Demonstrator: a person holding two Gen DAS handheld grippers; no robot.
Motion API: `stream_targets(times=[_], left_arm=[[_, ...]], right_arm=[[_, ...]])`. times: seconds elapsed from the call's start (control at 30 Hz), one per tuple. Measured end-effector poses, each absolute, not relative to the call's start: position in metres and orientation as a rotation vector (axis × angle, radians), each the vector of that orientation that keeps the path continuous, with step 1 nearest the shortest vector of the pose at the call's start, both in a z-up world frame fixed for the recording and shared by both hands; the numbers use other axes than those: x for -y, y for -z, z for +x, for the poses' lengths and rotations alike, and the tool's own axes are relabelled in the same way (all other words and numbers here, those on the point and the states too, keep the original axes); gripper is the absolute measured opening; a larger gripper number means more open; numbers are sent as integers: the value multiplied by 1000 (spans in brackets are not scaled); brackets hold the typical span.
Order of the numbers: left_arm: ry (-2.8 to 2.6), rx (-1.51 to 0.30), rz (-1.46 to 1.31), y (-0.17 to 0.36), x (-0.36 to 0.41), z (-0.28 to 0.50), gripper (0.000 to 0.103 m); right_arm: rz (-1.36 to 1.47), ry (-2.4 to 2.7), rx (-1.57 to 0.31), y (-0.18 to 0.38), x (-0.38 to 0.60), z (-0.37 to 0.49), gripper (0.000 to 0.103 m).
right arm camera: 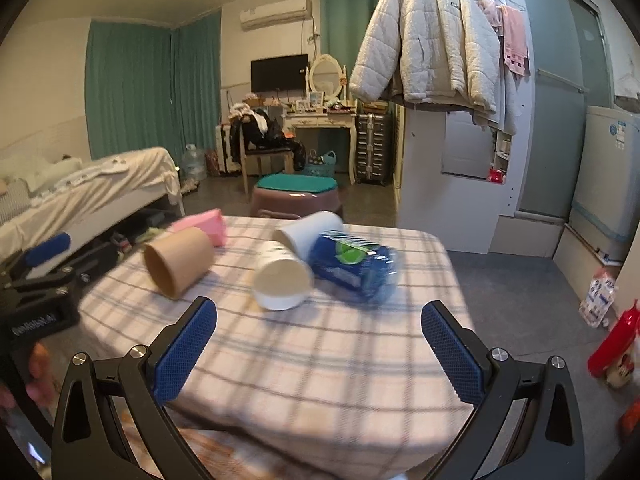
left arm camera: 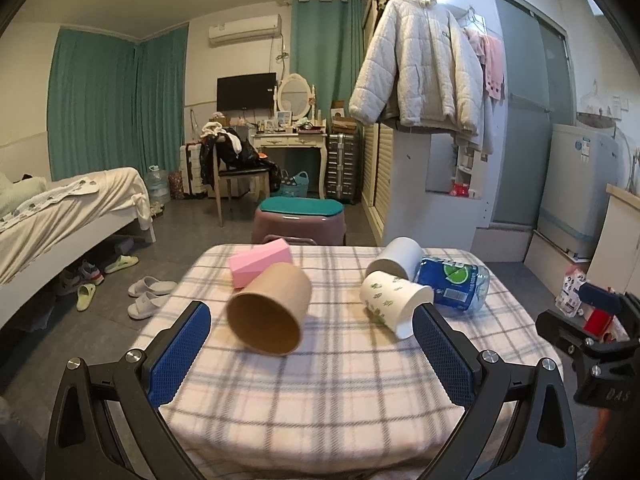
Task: Flip cup upside down
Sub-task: 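Move the right gripper toward the blue water bottle lying on its side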
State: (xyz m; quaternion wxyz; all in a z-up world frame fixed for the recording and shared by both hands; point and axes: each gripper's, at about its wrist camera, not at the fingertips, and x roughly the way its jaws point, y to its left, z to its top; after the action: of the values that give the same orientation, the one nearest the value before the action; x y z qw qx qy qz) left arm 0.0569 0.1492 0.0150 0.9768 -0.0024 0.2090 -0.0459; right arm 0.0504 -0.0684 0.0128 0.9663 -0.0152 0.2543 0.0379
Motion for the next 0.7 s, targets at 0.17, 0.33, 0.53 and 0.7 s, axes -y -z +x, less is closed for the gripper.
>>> stream_targets(times=[0.17, 0.33, 0.53, 0.7], left_arm=[[87, -473, -6, -5, -129, 86, 103], [70, -520, 5, 8, -117, 112, 103], [32, -564, 8, 30, -103, 144, 103], [8, -591, 15, 45, -96, 167, 103]], right_arm=[[-157, -82, -589, -7, 95, 96, 103], [-251, -219, -658, 12, 107, 145, 103], [-333, -303, -699, 36, 111, 198, 103], [-366, -357, -734, 57, 107, 234, 103]])
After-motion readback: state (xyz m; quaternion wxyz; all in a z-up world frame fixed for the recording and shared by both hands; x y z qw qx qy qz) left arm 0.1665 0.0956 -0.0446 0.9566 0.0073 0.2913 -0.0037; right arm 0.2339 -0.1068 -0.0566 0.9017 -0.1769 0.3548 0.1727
